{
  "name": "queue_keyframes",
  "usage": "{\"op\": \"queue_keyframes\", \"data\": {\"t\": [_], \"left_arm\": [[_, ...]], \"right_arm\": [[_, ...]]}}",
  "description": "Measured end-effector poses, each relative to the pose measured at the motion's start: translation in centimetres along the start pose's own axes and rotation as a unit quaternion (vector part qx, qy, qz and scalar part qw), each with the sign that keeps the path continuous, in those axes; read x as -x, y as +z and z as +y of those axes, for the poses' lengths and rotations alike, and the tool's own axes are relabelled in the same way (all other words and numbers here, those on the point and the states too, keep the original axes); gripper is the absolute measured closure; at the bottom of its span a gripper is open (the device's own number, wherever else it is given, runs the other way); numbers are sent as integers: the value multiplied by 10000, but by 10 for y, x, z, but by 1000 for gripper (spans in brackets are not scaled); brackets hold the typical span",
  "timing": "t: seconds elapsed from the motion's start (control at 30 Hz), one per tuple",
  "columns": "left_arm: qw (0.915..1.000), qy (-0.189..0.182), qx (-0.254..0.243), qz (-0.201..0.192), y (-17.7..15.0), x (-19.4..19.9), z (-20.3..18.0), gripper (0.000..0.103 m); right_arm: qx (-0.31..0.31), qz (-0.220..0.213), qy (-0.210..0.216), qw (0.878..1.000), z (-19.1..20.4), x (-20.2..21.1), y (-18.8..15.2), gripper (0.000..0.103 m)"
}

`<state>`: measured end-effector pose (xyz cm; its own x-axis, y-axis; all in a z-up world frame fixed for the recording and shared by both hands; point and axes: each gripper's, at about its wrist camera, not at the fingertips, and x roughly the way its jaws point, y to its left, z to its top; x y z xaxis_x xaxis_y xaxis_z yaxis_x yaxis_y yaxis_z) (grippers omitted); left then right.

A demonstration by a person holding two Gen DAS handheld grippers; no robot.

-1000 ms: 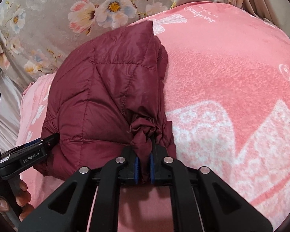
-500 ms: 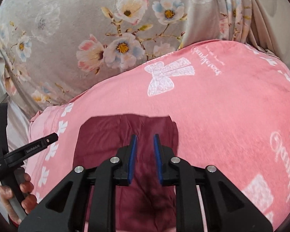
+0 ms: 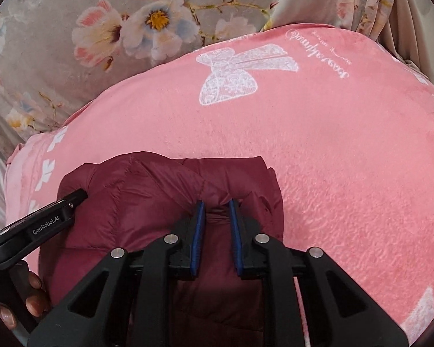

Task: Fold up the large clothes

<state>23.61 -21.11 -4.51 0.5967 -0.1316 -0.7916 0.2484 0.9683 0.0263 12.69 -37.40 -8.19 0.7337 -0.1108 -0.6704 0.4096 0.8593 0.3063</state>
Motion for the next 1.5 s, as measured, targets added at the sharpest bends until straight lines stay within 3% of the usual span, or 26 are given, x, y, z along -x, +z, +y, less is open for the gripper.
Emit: {"op": "queue_keyframes", "data": {"t": [0.3,1.27,1.4,1.5], "left_arm": [[9996,157,-8,-246,-8,-16,-6,31],[9968,569,-236,-507,-14,-28,-22,30],[9971,564,-250,-441,-15,-23,-20,30],[9984,428,-197,-299,-20,0,-12,30]], "right_arm": [[-104,-191,112,9997,-7,-18,-12,87],[-46,-269,32,9996,-8,-28,-13,87],[-84,-242,64,9997,-10,-19,-13,87],[76,-384,-2,9992,-8,21,-25,85]]}}
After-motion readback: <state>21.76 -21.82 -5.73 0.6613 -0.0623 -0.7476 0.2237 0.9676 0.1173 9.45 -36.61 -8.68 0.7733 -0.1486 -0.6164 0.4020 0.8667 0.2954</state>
